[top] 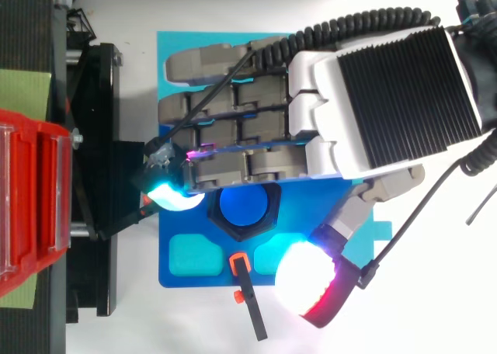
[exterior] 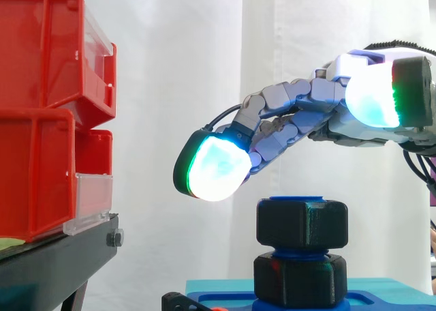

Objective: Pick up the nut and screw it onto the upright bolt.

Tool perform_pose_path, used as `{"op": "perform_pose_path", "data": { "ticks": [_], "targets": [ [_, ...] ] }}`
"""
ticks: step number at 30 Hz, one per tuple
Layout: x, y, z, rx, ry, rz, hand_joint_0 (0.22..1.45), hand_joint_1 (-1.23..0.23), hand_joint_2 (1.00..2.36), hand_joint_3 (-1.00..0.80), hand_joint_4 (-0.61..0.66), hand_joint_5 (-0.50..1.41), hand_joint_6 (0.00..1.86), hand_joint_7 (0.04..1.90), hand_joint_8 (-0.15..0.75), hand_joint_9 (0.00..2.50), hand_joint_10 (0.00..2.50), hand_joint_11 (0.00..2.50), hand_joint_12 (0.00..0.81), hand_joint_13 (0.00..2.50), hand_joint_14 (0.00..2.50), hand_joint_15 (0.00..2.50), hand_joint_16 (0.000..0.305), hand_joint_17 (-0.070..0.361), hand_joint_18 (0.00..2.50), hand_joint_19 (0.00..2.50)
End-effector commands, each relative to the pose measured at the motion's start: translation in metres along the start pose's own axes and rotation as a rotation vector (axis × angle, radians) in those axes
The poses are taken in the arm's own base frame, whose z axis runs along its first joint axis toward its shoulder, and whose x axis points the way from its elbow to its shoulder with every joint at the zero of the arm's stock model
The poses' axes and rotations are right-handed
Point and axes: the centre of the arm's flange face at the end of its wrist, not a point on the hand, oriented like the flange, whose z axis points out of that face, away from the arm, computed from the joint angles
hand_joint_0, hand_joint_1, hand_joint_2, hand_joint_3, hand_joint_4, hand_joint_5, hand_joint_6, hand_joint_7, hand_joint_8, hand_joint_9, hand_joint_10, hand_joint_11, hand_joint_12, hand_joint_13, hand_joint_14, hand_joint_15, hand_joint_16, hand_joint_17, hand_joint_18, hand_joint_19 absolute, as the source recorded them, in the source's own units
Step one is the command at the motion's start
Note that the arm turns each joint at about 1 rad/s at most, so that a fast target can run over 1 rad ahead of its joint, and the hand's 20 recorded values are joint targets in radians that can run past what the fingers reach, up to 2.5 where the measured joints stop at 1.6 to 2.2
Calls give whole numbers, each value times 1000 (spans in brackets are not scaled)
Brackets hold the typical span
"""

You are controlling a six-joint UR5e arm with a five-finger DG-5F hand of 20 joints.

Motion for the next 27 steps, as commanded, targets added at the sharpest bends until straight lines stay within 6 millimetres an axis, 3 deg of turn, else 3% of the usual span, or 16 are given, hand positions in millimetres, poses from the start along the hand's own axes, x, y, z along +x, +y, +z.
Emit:
{"op": "perform_pose_path", "data": {
  "ticks": [1, 10, 27],
  "targets": [
    [1, 2, 1, -2, 2, 7, 488, -47, 1000, -500, 213, -119, 502, 739, 247, 622, 0, 0, 288, 461, 0, 0, 32, 72, 216, 0],
    [13, 1, -6, 2, 22, 21, 491, -54, 1000, -500, 233, -101, 503, 832, 257, 645, 0, 0, 283, 477, 0, 0, 31, 69, 218, 0],
    [10, -11, -13, 4, 9, 15, 499, -77, 1000, -500, 240, -58, 505, 1185, 276, 707, 0, 0, 260, 524, 0, 0, 26, 58, 238, 0]
  ]
}}
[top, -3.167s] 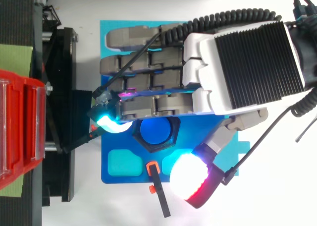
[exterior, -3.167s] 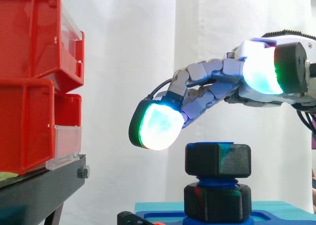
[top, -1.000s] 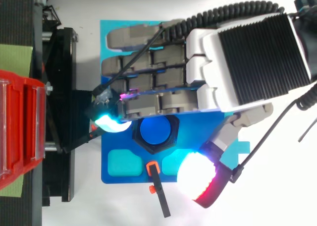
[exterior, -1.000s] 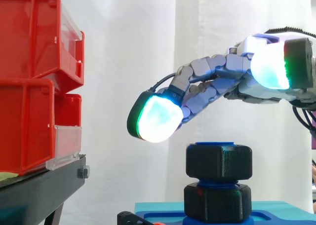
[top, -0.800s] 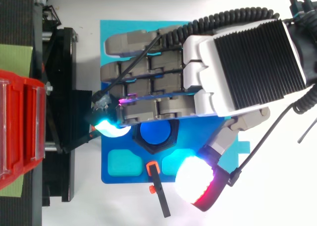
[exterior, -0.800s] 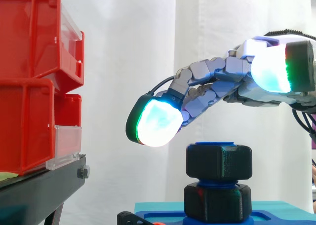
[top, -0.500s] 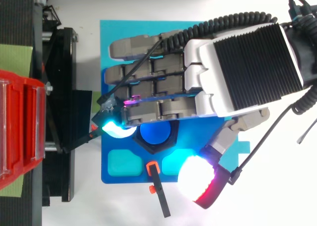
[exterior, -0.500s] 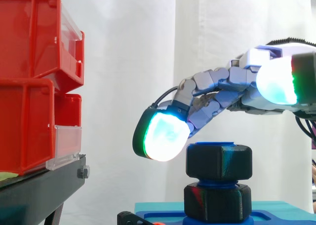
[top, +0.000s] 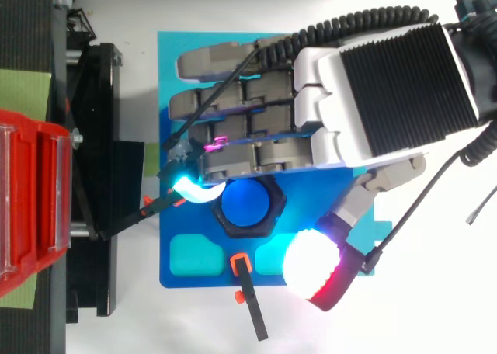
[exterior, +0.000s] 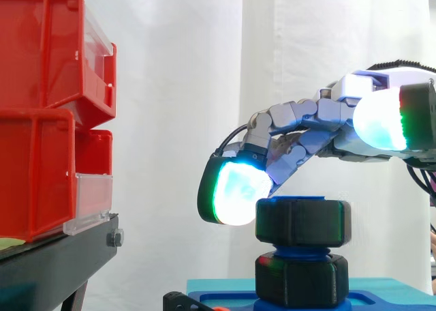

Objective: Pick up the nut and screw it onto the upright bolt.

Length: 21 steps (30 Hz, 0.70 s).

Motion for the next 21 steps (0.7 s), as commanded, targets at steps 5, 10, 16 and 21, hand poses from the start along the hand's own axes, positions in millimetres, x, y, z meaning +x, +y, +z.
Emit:
{"op": "perform_pose_path", "data": {
  "ticks": [5, 10, 16, 21],
  "targets": [
    [-2, -9, -5, 12, -2, -3, 499, -73, 1000, -500, 223, -48, 504, 1266, 276, 718, 0, 0, 257, 534, 0, 0, 25, 57, 242, 0],
    [-3, -14, -10, 12, 3, -5, 500, -81, 1000, -500, 232, -35, 504, 1327, 277, 769, 0, 0, 254, 547, 0, 0, 25, 56, 254, 0],
    [-3, -20, -14, 15, 7, -4, 504, -95, 1000, -500, 230, -14, 503, 1348, 281, 873, 0, 0, 247, 597, 0, 0, 24, 53, 291, 0],
    [-5, -24, -17, 17, 2, -7, 505, -96, 1000, -500, 231, -13, 503, 1335, 282, 881, 0, 0, 246, 602, 0, 0, 23, 53, 295, 0]
  ]
}}
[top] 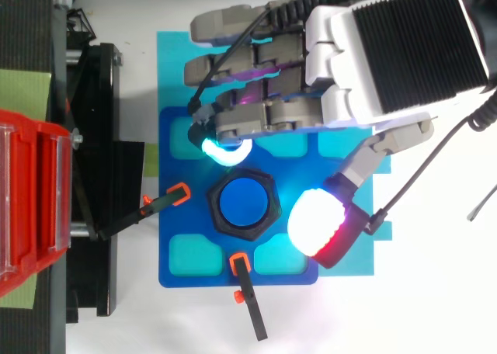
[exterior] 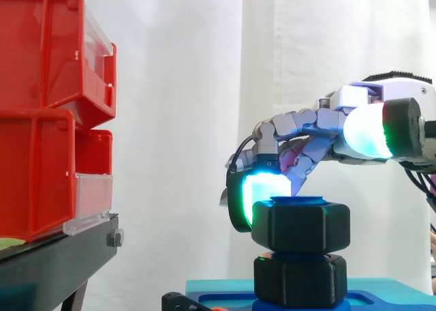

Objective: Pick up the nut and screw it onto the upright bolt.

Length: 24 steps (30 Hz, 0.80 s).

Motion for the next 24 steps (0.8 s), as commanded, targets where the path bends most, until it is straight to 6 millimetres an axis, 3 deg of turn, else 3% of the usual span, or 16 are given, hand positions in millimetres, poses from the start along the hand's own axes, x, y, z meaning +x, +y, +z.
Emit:
{"op": "perform_pose_path", "data": {
  "ticks": [1, 6, 12, 18, 24],
  "targets": [
    [-2, -4, -2, -2, -2, -2, 506, -96, 1000, -500, 229, -13, 503, 1334, 282, 883, 0, 0, 245, 602, 0, 0, 23, 53, 295, 0],
    [-16, -6, 4, -14, -18, -9, 506, -97, 1000, -500, 226, -16, 504, 1326, 281, 886, 0, 0, 244, 603, 0, 0, 23, 52, 295, 0],
    [-40, -2, 15, -29, -17, -14, 496, -88, 1000, -500, 259, -80, 504, 908, 267, 825, 0, 0, 253, 573, 0, 0, 25, 56, 279, 0],
    [-38, 9, 24, -40, -33, -26, 487, -74, 1000, -500, 208, -123, 502, 676, 233, 606, 0, 0, 264, 494, 0, 0, 28, 63, 231, 0],
    [-25, 27, 32, -24, -24, -18, 478, -57, 1000, -500, 191, -141, 501, 630, 218, 519, 0, 0, 275, 437, 0, 0, 31, 69, 195, 0]
  ]
}}
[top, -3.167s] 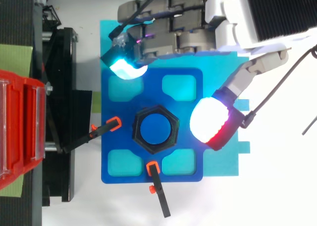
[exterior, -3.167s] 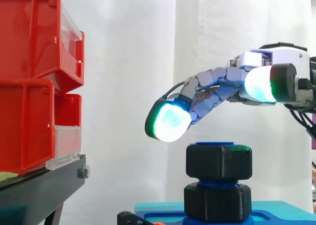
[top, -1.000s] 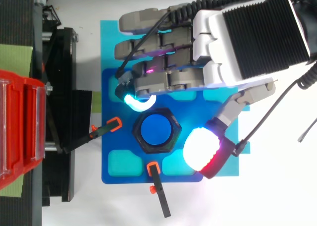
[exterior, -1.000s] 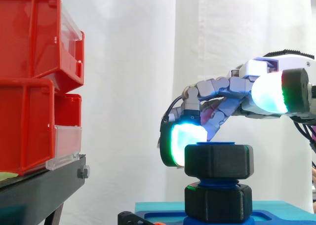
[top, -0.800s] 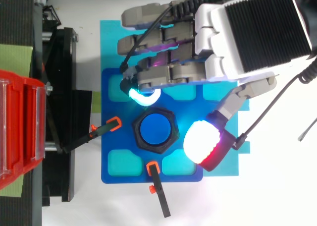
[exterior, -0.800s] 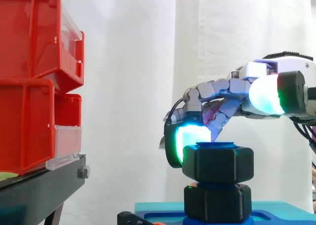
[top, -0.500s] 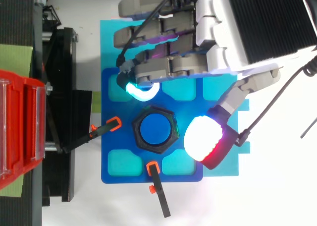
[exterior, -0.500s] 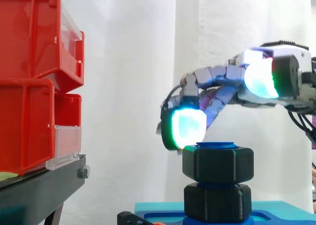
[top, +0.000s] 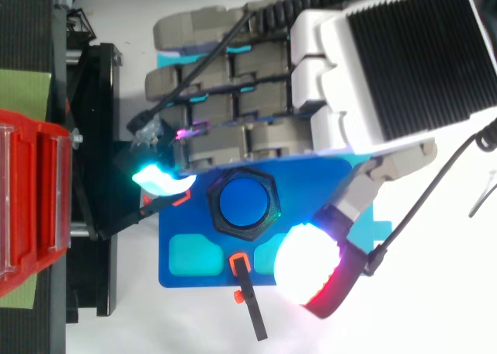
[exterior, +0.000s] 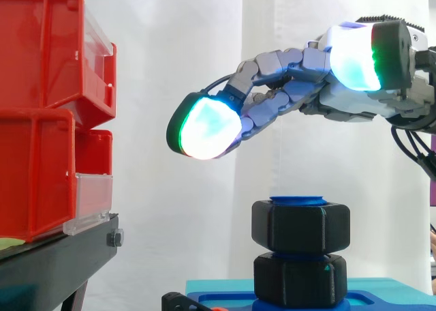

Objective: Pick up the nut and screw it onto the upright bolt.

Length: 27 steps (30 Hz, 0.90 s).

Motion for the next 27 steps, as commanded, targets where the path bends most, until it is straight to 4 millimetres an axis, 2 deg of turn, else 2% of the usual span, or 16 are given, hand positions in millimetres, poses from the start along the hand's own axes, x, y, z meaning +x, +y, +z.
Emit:
{"op": "perform_pose_path", "data": {
  "ticks": [1, 11, 19, 22, 27],
  "targets": [
    [11, 11, 4, 21, 8, 8, 478, -54, 1000, -500, 188, -142, 501, 629, 217, 516, 0, 0, 275, 433, 0, 0, 31, 69, 194, 0],
    [28, 23, 5, 29, 17, 17, 476, -48, 1000, -500, 189, -144, 502, 636, 219, 511, 0, 0, 279, 429, 0, 0, 32, 71, 194, 0],
    [31, 24, 2, 29, 47, 26, 478, -46, 1000, -500, 202, -128, 503, 761, 242, 545, 0, 0, 282, 442, 0, 0, 31, 70, 198, 0],
    [32, 22, -2, 35, 62, 32, 481, -55, 1000, -500, 227, -110, 503, 873, 249, 562, 0, 0, 278, 455, 0, 0, 30, 68, 200, 0],
    [31, 15, -5, 44, 61, 30, 483, -65, 1000, -500, 240, -106, 504, 919, 254, 578, 0, 0, 277, 475, 0, 0, 29, 66, 207, 0]
  ]
}}
